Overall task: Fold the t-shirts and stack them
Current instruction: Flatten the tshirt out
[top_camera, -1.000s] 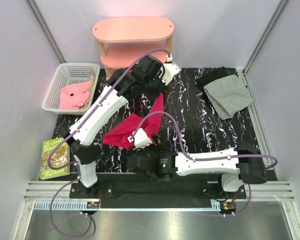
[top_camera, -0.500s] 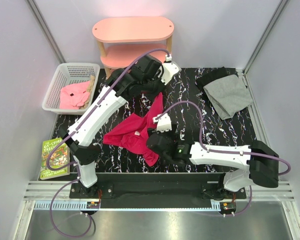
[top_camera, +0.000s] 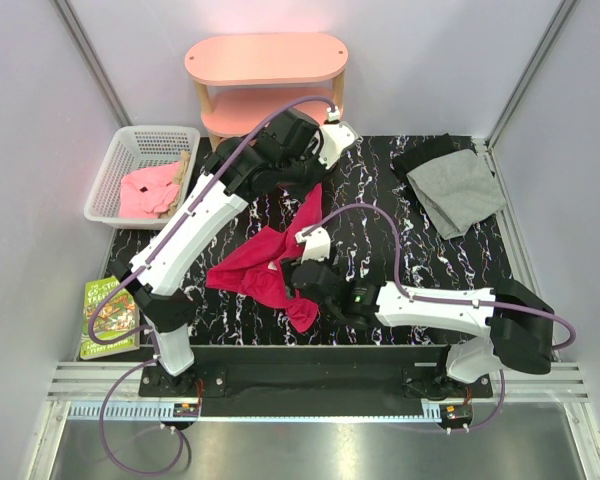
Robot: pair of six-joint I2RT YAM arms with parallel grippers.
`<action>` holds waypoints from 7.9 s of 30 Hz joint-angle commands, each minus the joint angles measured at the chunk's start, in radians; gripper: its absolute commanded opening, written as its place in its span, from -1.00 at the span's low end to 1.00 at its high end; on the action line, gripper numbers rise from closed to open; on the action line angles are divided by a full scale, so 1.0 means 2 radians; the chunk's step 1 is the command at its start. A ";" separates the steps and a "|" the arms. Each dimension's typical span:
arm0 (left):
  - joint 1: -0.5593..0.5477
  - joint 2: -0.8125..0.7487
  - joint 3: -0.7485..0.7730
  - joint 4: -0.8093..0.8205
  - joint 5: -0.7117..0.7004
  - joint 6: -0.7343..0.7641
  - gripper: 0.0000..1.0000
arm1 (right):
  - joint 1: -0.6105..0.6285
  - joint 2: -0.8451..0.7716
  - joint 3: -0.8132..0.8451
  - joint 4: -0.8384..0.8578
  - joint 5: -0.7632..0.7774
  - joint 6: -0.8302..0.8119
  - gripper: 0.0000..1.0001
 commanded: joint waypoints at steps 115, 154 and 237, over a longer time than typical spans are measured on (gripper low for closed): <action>0.102 0.220 -0.178 0.162 0.159 -0.034 -1.00 | -0.007 -0.181 0.256 -0.430 0.099 0.026 -0.99; 0.308 -0.449 -0.354 -0.018 0.060 0.103 -1.00 | -0.016 -0.292 0.421 -0.608 0.089 0.129 -1.00; 0.245 0.013 -0.487 0.219 0.024 0.067 -0.10 | -0.373 0.220 0.253 -0.281 -0.353 -0.021 0.21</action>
